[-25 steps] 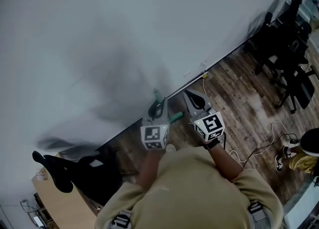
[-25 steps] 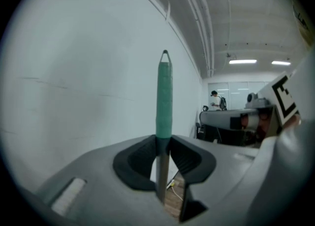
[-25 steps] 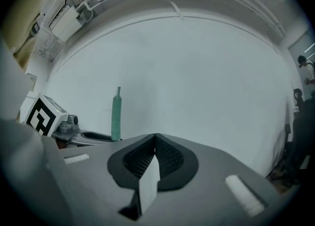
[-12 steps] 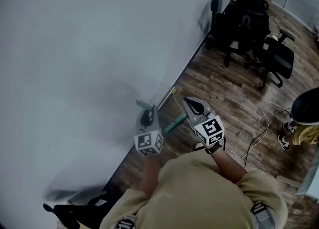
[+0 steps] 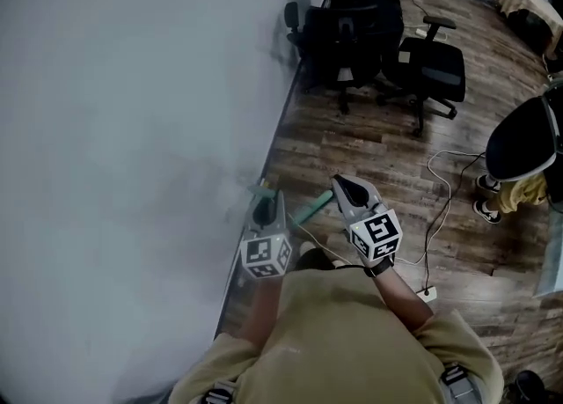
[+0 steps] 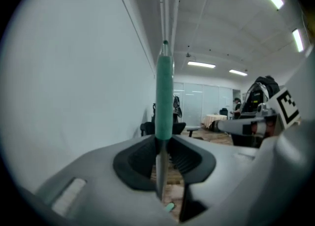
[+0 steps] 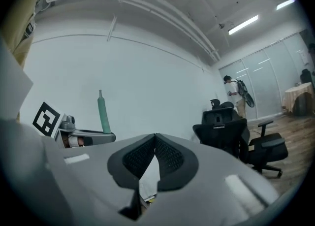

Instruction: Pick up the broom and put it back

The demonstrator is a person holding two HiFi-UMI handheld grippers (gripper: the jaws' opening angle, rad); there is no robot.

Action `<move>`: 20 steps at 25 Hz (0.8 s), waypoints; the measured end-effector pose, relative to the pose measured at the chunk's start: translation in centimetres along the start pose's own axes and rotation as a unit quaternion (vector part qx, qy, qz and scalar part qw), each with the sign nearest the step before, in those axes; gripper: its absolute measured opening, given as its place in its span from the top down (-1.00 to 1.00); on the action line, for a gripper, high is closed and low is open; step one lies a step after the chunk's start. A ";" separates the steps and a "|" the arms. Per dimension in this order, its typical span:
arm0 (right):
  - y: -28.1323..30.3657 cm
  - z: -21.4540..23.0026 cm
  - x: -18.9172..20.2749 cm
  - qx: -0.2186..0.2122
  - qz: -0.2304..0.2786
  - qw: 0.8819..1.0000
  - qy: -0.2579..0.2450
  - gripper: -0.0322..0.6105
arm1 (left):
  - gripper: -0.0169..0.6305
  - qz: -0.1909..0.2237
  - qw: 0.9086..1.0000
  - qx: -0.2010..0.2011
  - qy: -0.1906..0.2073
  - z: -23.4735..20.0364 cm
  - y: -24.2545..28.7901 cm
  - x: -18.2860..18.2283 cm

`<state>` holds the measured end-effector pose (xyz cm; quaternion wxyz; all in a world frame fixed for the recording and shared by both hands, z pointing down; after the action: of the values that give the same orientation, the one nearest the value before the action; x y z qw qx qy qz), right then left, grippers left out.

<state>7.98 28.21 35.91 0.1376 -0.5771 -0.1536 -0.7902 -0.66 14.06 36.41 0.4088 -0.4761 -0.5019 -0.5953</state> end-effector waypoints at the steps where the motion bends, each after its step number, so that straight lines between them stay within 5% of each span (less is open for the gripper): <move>1: -0.1 1.2 -0.4 0.011 0.006 1.000 0.003 0.89 | 0.69 -0.003 1.000 0.012 -0.001 0.7 1.2 0.0; 12: 4.0 13.2 -0.7 0.109 -0.005 0.994 -0.003 0.88 | 0.69 -0.039 0.985 0.169 0.003 6.8 18.9 2.6; 20: 11.7 23.6 -6.4 0.149 -0.002 0.988 -0.048 0.89 | 0.69 -0.033 0.969 0.244 0.033 8.5 32.9 0.5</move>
<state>35.06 27.27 37.54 0.2126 -0.5874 -0.2771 -0.7301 32.34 17.08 44.10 0.5089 -0.3253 -0.6336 -0.4835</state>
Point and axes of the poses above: the fingertips, and each gripper's own axes: y forward along the fingers, z to its right, x out of its underside, the point moved 3 cm from there along -y, backward along the fingers, and after that the axes turned 6 degrees about y, right-handed, at the moved point
